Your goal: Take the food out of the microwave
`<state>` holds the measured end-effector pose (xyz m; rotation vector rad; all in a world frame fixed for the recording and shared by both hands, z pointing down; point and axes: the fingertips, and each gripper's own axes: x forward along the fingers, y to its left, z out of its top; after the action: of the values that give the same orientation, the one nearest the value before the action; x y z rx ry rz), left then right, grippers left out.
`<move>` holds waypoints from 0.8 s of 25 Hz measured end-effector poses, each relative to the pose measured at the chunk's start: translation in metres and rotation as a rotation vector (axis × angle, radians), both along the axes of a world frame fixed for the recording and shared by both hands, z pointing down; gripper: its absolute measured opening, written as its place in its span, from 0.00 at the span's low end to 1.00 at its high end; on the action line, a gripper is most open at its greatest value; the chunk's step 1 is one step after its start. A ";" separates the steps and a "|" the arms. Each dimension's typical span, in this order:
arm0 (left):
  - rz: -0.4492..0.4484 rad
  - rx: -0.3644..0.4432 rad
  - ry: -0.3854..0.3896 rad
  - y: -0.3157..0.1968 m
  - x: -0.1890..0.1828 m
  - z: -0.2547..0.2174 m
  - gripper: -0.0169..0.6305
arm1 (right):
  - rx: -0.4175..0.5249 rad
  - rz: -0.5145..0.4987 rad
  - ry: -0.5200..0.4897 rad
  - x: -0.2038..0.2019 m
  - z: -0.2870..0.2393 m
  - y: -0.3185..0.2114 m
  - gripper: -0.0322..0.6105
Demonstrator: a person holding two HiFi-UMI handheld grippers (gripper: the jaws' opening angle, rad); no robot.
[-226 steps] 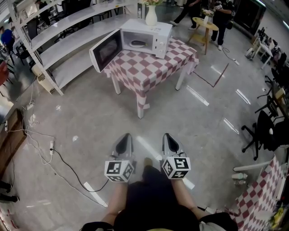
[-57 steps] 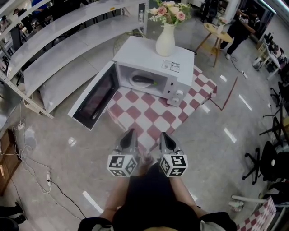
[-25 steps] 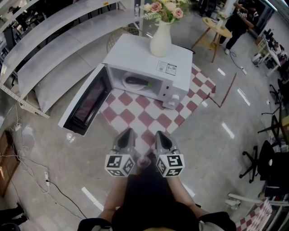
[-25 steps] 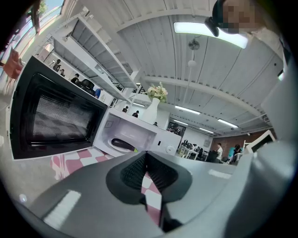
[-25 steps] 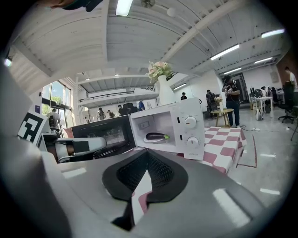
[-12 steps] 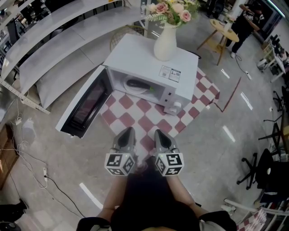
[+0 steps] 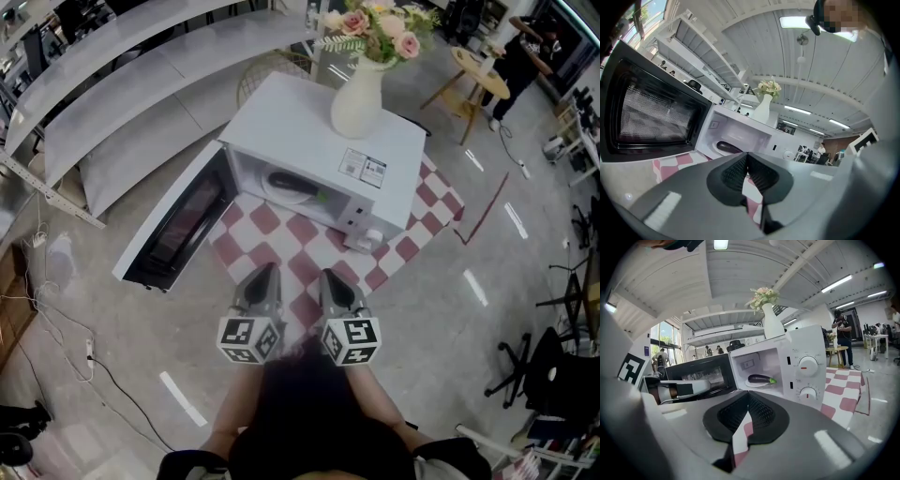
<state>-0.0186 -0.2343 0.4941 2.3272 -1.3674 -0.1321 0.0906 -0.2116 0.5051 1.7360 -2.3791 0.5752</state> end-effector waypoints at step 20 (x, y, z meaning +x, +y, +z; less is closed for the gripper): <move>-0.063 -0.045 0.001 -0.048 0.008 0.020 0.04 | -0.030 -0.078 -0.006 0.004 0.015 -0.053 0.05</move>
<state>-0.0105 -0.2823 0.5145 2.2481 -1.4293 -0.1208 0.0946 -0.2645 0.5204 1.6234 -2.4168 0.6029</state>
